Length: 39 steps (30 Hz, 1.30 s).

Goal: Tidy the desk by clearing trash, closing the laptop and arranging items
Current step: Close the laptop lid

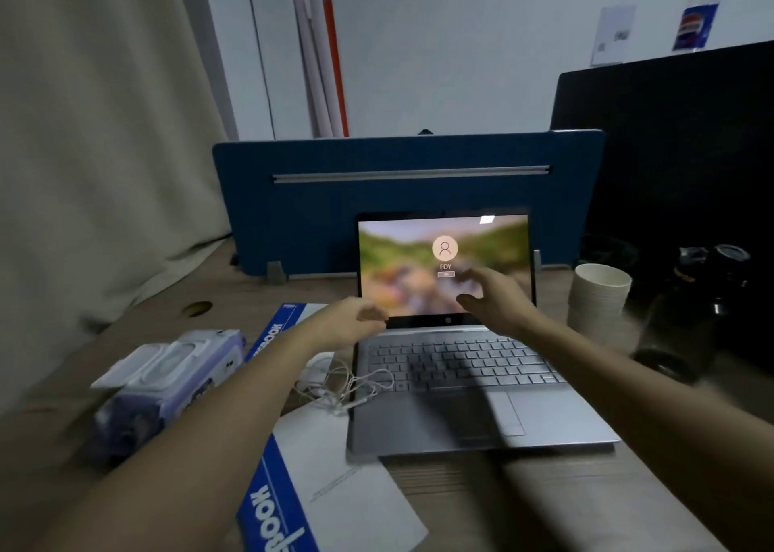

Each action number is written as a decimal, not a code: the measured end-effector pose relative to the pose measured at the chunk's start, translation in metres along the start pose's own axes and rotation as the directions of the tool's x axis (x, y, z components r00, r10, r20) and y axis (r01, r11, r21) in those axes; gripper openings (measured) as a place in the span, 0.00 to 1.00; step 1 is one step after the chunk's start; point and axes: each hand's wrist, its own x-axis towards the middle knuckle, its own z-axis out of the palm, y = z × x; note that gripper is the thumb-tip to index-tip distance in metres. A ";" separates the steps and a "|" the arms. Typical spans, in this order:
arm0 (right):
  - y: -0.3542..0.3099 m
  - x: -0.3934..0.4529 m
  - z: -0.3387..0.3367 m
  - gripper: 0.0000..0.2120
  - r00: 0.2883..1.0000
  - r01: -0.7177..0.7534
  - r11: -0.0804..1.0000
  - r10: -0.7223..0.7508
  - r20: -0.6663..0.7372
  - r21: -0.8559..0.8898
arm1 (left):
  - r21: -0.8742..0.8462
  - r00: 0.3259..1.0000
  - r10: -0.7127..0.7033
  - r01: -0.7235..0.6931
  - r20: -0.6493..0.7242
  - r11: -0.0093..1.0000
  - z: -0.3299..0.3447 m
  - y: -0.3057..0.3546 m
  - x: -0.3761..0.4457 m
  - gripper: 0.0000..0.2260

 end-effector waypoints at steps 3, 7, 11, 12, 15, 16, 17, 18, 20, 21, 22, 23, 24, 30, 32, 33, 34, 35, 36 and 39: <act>-0.010 -0.001 0.012 0.18 0.999 -0.008 1.000 0.008 0.031 0.009 | 0.040 0.999 -0.036 0.034 0.041 0.999 0.006 -0.016 -0.022 0.11; -0.020 -0.002 0.022 0.17 1.000 0.002 1.000 -0.002 0.028 -0.006 | 0.042 0.994 -0.070 0.066 0.079 0.997 0.006 -0.027 -0.046 0.19; -0.026 -0.003 0.026 0.17 0.999 0.021 1.000 -0.021 0.025 0.003 | 0.168 0.980 -0.095 0.065 0.175 0.984 0.007 -0.035 -0.057 0.21; -0.027 -0.004 0.027 0.16 0.999 0.025 1.000 -0.025 0.023 0.003 | 0.207 0.980 -0.100 0.063 0.170 0.976 0.008 -0.037 -0.057 0.20; -0.028 -0.005 0.027 0.16 0.999 0.026 1.000 -0.026 0.028 0.002 | 0.256 0.993 -0.076 0.049 0.095 0.965 0.010 -0.041 -0.056 0.10; -0.027 -0.005 0.027 0.16 0.999 0.023 1.000 -0.023 0.034 0.002 | 0.230 0.996 -0.062 0.045 0.066 0.972 0.009 -0.041 -0.056 0.08; -0.026 -0.005 0.027 0.16 0.999 0.017 1.000 -0.017 0.040 0.001 | 0.191 0.998 -0.049 0.042 0.034 0.981 0.005 -0.041 -0.056 0.06; -0.025 -0.005 0.026 0.16 0.999 0.008 1.000 -0.008 0.044 -0.001 | 0.154 0.999 -0.043 0.043 -0.006 0.987 0.000 -0.042 -0.056 0.05; -0.022 -0.004 0.023 0.16 0.999 -0.008 1.000 0.008 0.043 -0.004 | 0.108 0.994 -0.044 0.054 -0.097 0.993 -0.013 -0.044 -0.055 0.04; -0.020 -0.003 0.021 0.15 0.999 -0.014 1.000 0.014 0.041 -0.006 | 0.096 0.989 -0.046 0.060 -0.142 0.994 -0.020 -0.044 -0.054 0.04; -0.019 -0.002 0.020 0.15 0.999 -0.021 1.000 0.022 0.037 -0.009 | 0.084 0.981 -0.054 0.070 -0.185 0.994 -0.027 -0.045 -0.052 0.04; -0.017 -0.001 0.019 0.15 0.999 -0.027 1.000 0.027 0.033 -0.015 | 0.073 0.973 -0.067 0.085 -0.222 0.994 -0.033 -0.046 -0.050 0.03; -0.016 0.000 0.018 0.16 0.999 -0.030 0.999 0.031 0.031 -0.021 | 0.065 0.963 -0.081 0.100 -0.256 0.993 -0.038 -0.048 -0.048 0.03; -0.004 0.008 0.015 0.16 0.998 -0.046 0.999 0.046 0.036 -0.020 | 0.087 0.931 -0.138 0.177 -0.337 0.980 -0.049 -0.064 -0.031 0.10; 0.001 0.011 0.014 0.16 0.998 -0.051 0.998 0.051 0.023 -0.021 | 0.097 0.932 -0.148 0.190 -0.332 0.977 -0.046 -0.070 -0.025 0.16; 0.003 0.013 0.012 0.16 0.999 -0.049 0.999 0.049 0.021 -0.022 | 0.102 0.930 -0.154 0.198 -0.335 0.975 -0.045 -0.073 -0.023 0.19; 0.005 0.015 0.011 0.16 0.999 -0.044 0.999 0.045 0.024 -0.026 | 0.116 0.926 -0.157 0.208 -0.344 0.971 -0.043 -0.074 -0.020 0.22; 0.007 0.017 0.009 0.16 0.999 -0.040 0.999 0.041 0.027 -0.030 | 0.131 0.922 -0.159 0.216 -0.352 0.967 -0.042 -0.076 -0.017 0.23; 0.009 0.019 0.007 0.16 0.999 -0.036 0.999 0.037 0.026 -0.036 | 0.139 0.921 -0.159 0.220 -0.356 0.966 -0.041 -0.076 -0.014 0.25; 0.016 0.028 0.000 0.15 1.000 -0.020 0.998 0.020 0.000 -0.058 | 0.127 0.926 -0.145 0.200 -0.349 0.972 -0.040 -0.070 -0.002 0.26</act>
